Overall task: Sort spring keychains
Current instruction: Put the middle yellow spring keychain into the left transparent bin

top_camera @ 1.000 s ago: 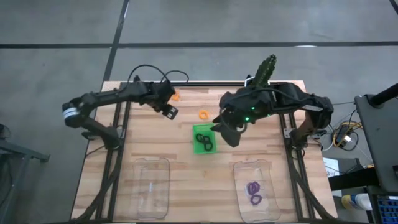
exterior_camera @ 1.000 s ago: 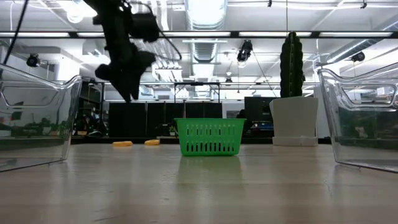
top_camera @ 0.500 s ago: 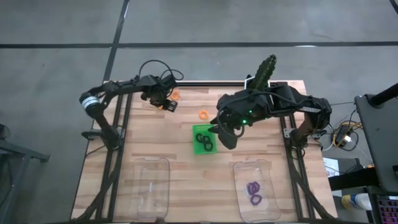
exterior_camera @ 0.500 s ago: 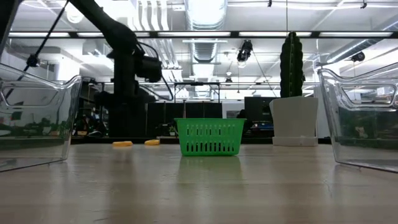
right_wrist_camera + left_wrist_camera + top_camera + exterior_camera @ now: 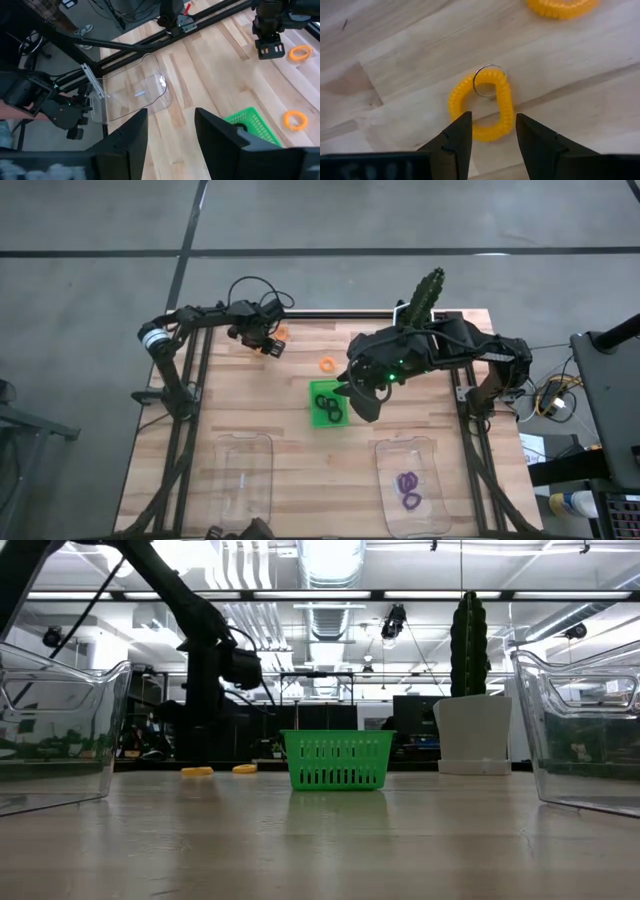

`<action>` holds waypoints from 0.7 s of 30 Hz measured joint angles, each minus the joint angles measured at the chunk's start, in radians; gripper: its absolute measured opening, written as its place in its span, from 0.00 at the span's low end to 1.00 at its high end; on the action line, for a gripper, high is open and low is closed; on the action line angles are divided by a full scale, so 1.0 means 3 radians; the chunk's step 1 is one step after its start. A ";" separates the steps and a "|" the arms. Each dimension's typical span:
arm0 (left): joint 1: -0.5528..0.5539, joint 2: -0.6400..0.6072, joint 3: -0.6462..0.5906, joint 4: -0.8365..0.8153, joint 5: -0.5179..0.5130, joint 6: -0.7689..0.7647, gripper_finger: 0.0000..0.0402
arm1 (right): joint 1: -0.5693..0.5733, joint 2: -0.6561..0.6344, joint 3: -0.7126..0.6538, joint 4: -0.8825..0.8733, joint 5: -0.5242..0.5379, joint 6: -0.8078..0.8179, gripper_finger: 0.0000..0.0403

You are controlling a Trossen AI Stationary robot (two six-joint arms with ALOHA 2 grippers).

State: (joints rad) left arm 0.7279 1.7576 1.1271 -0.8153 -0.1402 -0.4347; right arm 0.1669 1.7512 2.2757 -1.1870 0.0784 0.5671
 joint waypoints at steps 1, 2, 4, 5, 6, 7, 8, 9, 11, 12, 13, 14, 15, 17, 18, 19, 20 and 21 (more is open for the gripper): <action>0.0005 0.0001 0.0000 -0.0012 0.0000 0.0000 0.36 | -0.0001 0.0000 0.0000 0.0001 0.0002 0.0002 0.38; 0.0006 0.0001 -0.0001 -0.0023 0.0000 0.0000 0.36 | -0.0002 0.0000 0.0000 0.0002 0.0002 0.0000 0.38; 0.0007 0.0001 0.0000 -0.0020 -0.0001 -0.0012 0.36 | -0.0003 0.0000 0.0000 0.0014 0.0003 -0.0016 0.38; 0.0007 0.0005 0.0004 -0.0033 -0.0001 -0.0017 0.36 | -0.0003 0.0000 0.0000 0.0035 0.0003 -0.0036 0.38; 0.0011 0.0014 0.0026 -0.0059 0.0004 -0.0025 0.36 | -0.0003 0.0000 0.0000 0.0059 0.0003 -0.0064 0.38; 0.0013 0.0017 0.0052 -0.0062 0.0038 -0.0022 0.36 | -0.0001 0.0000 0.0000 0.0078 0.0003 -0.0089 0.38; 0.0013 0.0016 0.0079 -0.0053 0.0111 -0.0002 0.36 | -0.0001 0.0000 0.0000 0.0083 0.0003 -0.0117 0.38; 0.0015 0.0010 0.0113 -0.0044 0.0181 0.0010 0.36 | -0.0003 0.0000 0.0000 0.0083 0.0003 -0.0144 0.38; 0.0013 0.0011 0.0173 -0.0022 0.0278 -0.0095 0.36 | -0.0003 0.0000 0.0000 0.0084 0.0004 -0.0164 0.38; 0.0013 0.0023 0.0206 -0.0019 0.0304 -0.0183 0.36 | -0.0004 0.0000 0.0000 0.0085 0.0006 -0.0169 0.38; 0.0013 0.0039 0.0230 -0.0022 0.0326 -0.0285 0.36 | -0.0004 0.0000 0.0000 0.0084 0.0006 -0.0170 0.38; 0.0015 0.0059 0.0243 -0.0034 0.0330 -0.0346 0.36 | -0.0004 0.0000 0.0000 0.0085 0.0006 -0.0170 0.38; 0.0022 0.0078 0.0247 -0.0067 0.0328 -0.0373 0.36 | -0.0004 0.0000 0.0000 0.0087 0.0006 -0.0170 0.38; 0.0027 0.0115 0.0257 -0.0178 0.0283 -0.0445 0.36 | -0.0004 0.0000 0.0000 0.0086 0.0006 -0.0175 0.38; 0.0029 0.0127 0.0259 -0.0215 0.0259 -0.0476 0.36 | -0.0004 0.0000 0.0000 0.0086 0.0006 -0.0184 0.38; 0.0030 0.0131 0.0259 -0.0236 0.0248 -0.0488 0.36 | -0.0004 0.0000 0.0000 0.0085 0.0006 -0.0186 0.38; 0.0030 0.0131 0.0259 -0.0242 0.0233 -0.0493 0.36 | -0.0004 0.0000 0.0000 0.0085 0.0006 -0.0188 0.38; 0.0028 0.0131 0.0259 -0.0236 0.0226 -0.0495 0.36 | -0.0004 0.0000 0.0000 0.0086 0.0005 -0.0200 0.38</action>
State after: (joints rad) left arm 0.7361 1.7969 1.2049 -0.8861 -0.0725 -0.5831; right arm 0.1658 1.7512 2.2757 -1.1610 0.0800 0.5070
